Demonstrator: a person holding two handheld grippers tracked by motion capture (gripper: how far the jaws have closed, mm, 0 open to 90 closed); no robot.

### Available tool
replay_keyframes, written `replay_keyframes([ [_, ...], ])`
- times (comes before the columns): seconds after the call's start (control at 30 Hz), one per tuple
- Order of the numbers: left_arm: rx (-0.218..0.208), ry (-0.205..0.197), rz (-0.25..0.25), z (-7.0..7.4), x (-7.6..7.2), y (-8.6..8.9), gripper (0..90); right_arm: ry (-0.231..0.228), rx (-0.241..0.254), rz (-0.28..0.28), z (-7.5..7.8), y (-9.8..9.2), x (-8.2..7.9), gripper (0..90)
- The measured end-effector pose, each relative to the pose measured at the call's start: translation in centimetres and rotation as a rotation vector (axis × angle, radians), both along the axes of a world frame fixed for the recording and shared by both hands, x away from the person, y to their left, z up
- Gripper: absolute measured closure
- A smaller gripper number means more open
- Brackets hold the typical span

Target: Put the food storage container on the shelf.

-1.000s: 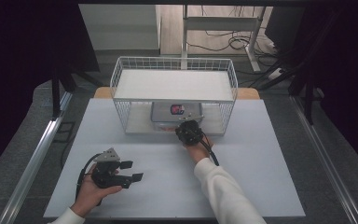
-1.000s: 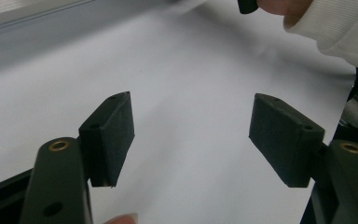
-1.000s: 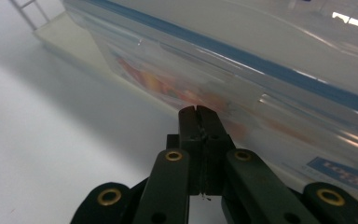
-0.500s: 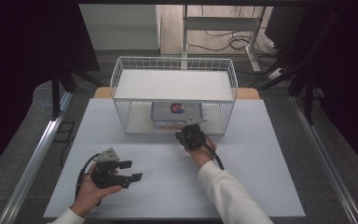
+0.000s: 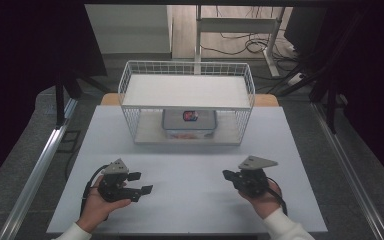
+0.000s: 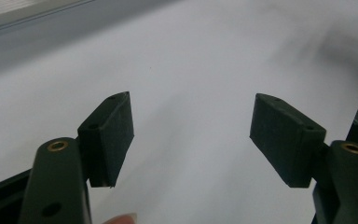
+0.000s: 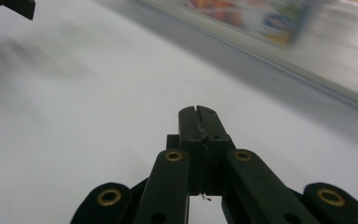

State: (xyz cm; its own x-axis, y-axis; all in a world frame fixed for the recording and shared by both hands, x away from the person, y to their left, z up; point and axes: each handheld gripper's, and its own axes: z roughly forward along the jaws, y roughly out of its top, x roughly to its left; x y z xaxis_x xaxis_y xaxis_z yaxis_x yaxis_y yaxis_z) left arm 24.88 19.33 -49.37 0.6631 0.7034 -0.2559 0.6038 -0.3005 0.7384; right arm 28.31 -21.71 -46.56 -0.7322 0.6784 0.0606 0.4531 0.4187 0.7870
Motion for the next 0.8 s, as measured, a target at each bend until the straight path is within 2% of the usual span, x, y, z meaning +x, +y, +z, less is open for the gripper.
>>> replay_keyframes([
  [0.13, 0.012, -0.007, 0.008, 0.0, -0.1, -0.1, 29.9, 0.018, 0.001, -0.031, -0.3, -2.6, -1.3, 88.9],
  [0.27, 0.024, -0.011, 0.007, 0.0, -0.2, -0.1, 29.4, 0.023, -0.027, -0.027, -0.6, -3.7, -1.9, 88.5],
  [0.33, 0.021, -0.008, 0.007, 0.0, -0.2, -0.1, 29.0, 0.018, -0.039, -0.024, -0.9, -4.0, -2.1, 82.2],
  [0.47, 0.024, -0.009, 0.008, -0.1, -0.2, -0.1, 28.4, -0.008, -0.011, -0.036, -0.7, -3.4, -2.1, 46.5],
  [0.53, 0.024, -0.008, 0.01, -0.1, -0.1, -0.1, 28.2, -0.014, 0.0, -0.045, -0.6, -3.1, -2.1, 36.9],
  [0.63, 0.025, -0.003, 0.014, -0.1, -0.1, 0.0, 27.9, -0.015, 0.01, -0.047, -0.7, -3.1, -2.1, 30.4],
  [0.8, 0.03, -0.005, 0.014, -0.2, 0.0, -0.1, 27.4, -0.007, 0.008, -0.056, -0.8, -3.4, -2.0, 25.9],
])
